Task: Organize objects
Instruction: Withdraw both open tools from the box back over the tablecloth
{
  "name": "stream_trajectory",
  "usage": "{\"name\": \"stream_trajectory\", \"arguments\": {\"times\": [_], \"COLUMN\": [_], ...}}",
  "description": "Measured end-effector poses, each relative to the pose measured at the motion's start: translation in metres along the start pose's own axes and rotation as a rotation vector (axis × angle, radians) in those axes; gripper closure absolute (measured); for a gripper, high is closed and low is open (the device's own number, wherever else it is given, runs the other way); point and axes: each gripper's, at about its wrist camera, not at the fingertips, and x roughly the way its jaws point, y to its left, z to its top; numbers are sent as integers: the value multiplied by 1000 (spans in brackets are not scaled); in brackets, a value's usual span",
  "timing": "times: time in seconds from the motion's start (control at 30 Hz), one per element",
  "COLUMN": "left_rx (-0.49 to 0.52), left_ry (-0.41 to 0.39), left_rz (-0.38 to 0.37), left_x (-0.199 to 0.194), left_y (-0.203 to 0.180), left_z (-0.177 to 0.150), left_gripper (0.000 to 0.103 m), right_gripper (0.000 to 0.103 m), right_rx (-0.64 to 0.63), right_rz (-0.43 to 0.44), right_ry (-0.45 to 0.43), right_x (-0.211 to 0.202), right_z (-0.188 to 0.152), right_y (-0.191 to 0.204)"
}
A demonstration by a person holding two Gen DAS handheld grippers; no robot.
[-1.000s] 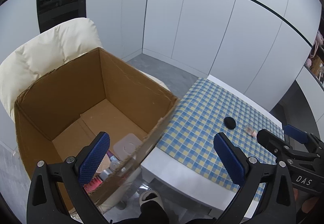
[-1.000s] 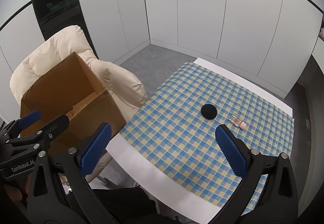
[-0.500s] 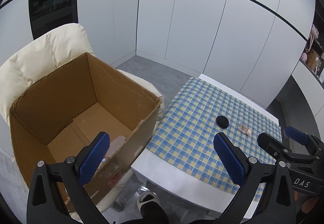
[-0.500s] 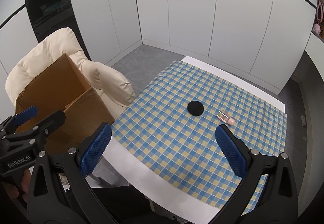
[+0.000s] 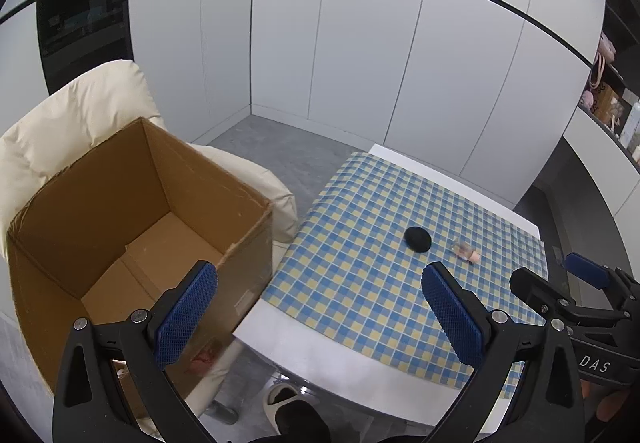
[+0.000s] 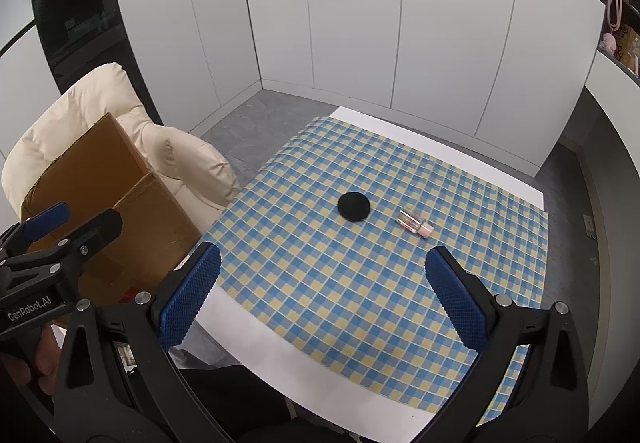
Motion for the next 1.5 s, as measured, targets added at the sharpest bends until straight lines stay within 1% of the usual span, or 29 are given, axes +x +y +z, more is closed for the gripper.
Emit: {"name": "stream_trajectory", "arguments": {"times": [0.6,0.73,1.03,1.5], "left_rx": [49,77,122,184], "left_ry": [3,1,-2,23], "left_rz": [-39,-42,-82,-108], "left_x": [5,6,9,16], "left_y": [-34,-45,-73,-112], "left_z": [3,2,3,-2], "left_gripper": [1,1,1,1], "right_gripper": [0,0,0,0], "right_rx": [51,65,99,150], "right_rz": [-46,-57,-91,-136], "right_ry": [2,1,4,14], "right_x": [-9,-13,-21,-30], "right_z": [-10,-13,-22,-36], "right_y": [-35,-44,-70,-111]}}
